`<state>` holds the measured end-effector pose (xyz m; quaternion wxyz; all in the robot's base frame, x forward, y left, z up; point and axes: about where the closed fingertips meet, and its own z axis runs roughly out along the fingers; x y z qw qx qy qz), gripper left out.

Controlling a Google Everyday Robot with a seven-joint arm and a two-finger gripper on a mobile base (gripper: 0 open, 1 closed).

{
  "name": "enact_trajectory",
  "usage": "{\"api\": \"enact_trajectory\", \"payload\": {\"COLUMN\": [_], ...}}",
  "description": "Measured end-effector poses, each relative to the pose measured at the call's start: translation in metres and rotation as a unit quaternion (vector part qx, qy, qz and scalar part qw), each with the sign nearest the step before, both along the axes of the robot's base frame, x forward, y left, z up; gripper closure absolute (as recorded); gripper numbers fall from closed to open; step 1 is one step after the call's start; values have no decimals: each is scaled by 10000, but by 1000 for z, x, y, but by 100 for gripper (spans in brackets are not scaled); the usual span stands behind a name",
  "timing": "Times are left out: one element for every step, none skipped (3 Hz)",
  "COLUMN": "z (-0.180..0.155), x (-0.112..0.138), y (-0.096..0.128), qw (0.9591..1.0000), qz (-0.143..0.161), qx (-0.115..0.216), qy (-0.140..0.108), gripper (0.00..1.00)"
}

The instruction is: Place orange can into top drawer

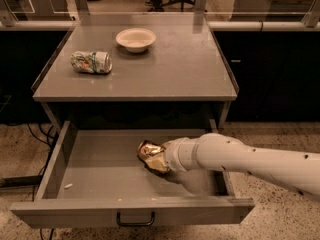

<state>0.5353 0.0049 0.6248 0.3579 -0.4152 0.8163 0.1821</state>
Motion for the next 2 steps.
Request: {"api": "enact_trajectory", "payload": {"z": [0,0], "x": [0,0], "y": [0,0], "qw": [10000,10000], "qz": [0,0], "qx": [0,0], "qy": [0,0], "gripper": [5,0]}}
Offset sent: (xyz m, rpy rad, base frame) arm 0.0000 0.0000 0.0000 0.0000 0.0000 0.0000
